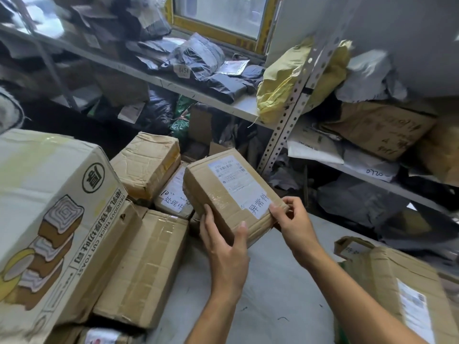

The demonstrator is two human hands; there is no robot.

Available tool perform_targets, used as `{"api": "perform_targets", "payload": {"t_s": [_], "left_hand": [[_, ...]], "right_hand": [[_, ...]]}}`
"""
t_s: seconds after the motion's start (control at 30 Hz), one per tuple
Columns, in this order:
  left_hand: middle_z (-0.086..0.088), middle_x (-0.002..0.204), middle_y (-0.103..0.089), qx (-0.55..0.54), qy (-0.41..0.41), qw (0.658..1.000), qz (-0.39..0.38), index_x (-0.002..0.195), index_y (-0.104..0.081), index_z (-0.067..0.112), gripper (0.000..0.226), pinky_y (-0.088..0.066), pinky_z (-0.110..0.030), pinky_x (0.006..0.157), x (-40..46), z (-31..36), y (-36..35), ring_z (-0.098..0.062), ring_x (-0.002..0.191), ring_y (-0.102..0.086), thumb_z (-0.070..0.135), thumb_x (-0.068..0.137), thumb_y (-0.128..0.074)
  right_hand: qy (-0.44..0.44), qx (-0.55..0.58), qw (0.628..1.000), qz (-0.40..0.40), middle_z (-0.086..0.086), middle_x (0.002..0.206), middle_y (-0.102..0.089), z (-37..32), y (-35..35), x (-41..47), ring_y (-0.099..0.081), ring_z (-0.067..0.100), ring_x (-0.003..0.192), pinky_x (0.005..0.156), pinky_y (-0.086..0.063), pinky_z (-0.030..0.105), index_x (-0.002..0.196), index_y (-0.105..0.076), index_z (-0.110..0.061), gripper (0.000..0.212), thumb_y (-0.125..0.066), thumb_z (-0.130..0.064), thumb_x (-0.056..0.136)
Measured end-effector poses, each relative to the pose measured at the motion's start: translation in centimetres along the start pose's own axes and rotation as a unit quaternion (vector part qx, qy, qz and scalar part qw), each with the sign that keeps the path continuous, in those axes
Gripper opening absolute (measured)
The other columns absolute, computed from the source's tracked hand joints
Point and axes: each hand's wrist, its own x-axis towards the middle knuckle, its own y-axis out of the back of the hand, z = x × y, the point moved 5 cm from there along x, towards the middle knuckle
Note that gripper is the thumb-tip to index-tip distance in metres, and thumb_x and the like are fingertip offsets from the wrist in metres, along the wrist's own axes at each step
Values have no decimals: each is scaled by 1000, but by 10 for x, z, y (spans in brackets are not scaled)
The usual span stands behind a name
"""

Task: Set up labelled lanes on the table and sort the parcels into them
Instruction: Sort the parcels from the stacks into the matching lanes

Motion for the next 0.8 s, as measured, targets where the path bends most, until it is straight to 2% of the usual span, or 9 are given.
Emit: {"api": "perform_targets", "payload": {"t_s": [0.1,0.2,0.3,0.37,0.47,0.57,0.63,0.7,0.8], "left_hand": [[8,157,-29,-16,-17,999,-27,151,-24,49,82,-36,-36,113,-12,10,-3,-8,142,-31,55,77,-59],[7,149,-44,-58,9,995,-76,142,-32,61,76,-44,-48,108,-34,16,-14,-17,135,-45,60,72,-60],[11,138,-56,-97,32,989,-105,127,-42,72,62,-49,-48,102,-65,20,-27,-20,127,-55,58,70,-64],[16,130,-63,-114,34,985,-129,127,-47,68,62,-54,-46,96,-90,26,-42,-17,120,-61,52,70,-66],[15,123,-68,-116,17,979,-166,134,-48,59,64,-56,-50,91,-135,38,-71,-14,110,-67,44,74,-67],[14,120,-70,-101,5,976,-194,130,-51,59,56,-56,-53,90,-186,51,-100,-14,106,-69,40,79,-63],[11,122,-69,-85,-4,972,-221,132,-50,58,56,-57,-52,84,-221,57,-120,-18,108,-69,41,80,-60],[10,123,-69,-67,-9,968,-242,134,-48,57,57,-57,-43,72,-256,58,-139,-20,108,-68,44,79,-58],[11,122,-69,-51,-20,963,-264,134,-47,58,56,-55,-42,72,-306,54,-167,-18,107,-69,45,80,-57]], "right_hand": [[15,10,1000,-2,0,107,-68,2,24,-30,-66,21,105,94,-54,51,91,-56,-46,29,-67,-65,72],[34,-4,999,-1,-6,106,-65,3,62,-57,-62,16,105,93,-54,48,90,-57,-49,9,-61,-55,86],[39,-7,999,-5,-3,98,-66,-2,104,-83,-63,15,90,74,-55,37,88,-61,-41,17,-58,-57,81],[4,53,998,-26,1,108,-65,2,132,-105,-63,11,88,66,-52,33,96,-62,-41,24,-62,-54,77],[-79,160,980,-86,-7,131,-58,17,171,-142,-59,21,110,73,-54,40,127,-52,-52,58,-61,-61,70],[-81,195,972,-105,-7,133,-59,24,219,-184,-60,30,117,83,-57,50,136,-46,-55,64,-59,-62,73],[-71,220,969,-91,-9,132,-60,29,256,-212,-61,21,115,85,-58,54,139,-45,-52,61,-57,-57,80],[-61,230,968,-76,-13,128,-61,36,290,-240,-62,12,111,77,-62,47,139,-45,-52,61,-57,-60,79],[-58,228,971,-47,-6,133,-58,52,334,-280,-59,20,118,72,-60,36,142,-42,-49,79,-63,-70,69]]}}
